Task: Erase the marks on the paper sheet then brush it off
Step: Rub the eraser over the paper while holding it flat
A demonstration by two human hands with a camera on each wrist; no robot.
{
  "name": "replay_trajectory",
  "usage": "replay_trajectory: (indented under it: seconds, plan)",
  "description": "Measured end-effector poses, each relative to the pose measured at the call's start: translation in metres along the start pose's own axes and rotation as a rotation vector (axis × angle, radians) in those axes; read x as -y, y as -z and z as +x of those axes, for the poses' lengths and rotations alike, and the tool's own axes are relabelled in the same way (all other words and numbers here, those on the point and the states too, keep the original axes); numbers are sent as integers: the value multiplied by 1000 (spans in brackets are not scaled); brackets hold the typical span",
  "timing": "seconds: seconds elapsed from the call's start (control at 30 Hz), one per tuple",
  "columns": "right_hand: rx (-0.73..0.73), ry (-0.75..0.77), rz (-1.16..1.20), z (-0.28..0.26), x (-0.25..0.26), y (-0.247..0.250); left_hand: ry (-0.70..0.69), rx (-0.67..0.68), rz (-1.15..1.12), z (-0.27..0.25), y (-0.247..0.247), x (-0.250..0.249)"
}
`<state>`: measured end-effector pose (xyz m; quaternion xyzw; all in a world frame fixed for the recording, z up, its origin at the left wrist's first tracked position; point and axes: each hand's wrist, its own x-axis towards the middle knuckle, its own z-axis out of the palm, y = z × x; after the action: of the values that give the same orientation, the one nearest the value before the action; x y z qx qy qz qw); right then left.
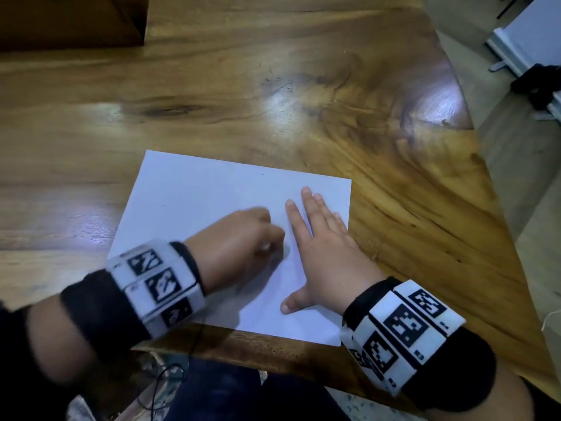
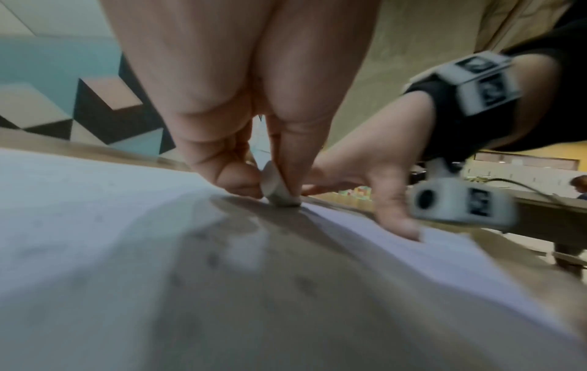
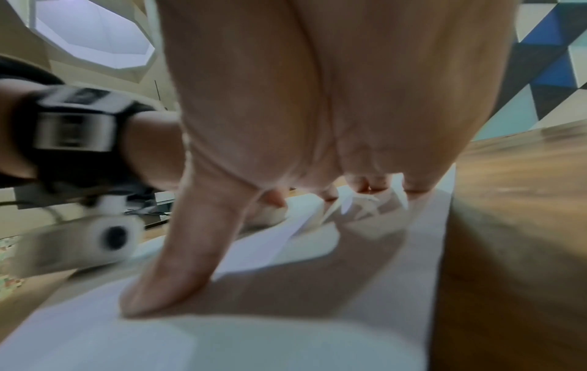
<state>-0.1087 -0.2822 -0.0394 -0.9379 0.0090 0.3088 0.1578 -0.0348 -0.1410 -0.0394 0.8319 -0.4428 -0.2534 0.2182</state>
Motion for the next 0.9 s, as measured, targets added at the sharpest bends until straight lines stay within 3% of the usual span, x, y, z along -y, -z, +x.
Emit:
replay_trajectory:
  seconds: [0.1, 0.17, 0.23, 0.3, 0.4, 0.57, 0.6, 0.63, 0.67, 0.73, 0.77, 0.8, 0.9]
  plan:
    - [3, 4, 25, 0, -1, 0, 55, 147, -83, -30, -17, -5]
    - [4, 11, 50, 0, -1, -1, 101, 119, -162, -34, -21, 3]
    - [-1, 17, 75, 1, -4, -1, 48, 152, -149, -27, -15, 4]
    - [-3, 12, 104, 1, -9, 1, 69, 56, -140, -14, -3, 5]
    - [-10, -8, 146, 0, -16, 8, 193, -208, -141, 2, 5, 17]
    - [-53, -40, 123, -1, -25, 17, 308, -213, -200, 0, 6, 14]
    - [-38, -48, 121, -1, -26, 16, 275, -279, -154, -2, 3, 20]
    - [-23, -49, 117, -1, -26, 15, 252, -260, -138, -2, 1, 21]
    - [-15, -44, 107, -1, -25, 13, 295, -239, -252, -4, 0, 23]
    - [-26, -29, 73, -2, -22, 9, 247, -231, -124, -4, -2, 31]
    - [-36, -24, 55, -2, -20, 8, 170, -264, 68, -5, -1, 36]
    - [-44, -22, 41, -2, -19, 8, 200, -284, 85, -3, 2, 35]
    - [-37, -23, 39, -1, -17, 9, 118, -279, 165, 10, 6, 24]
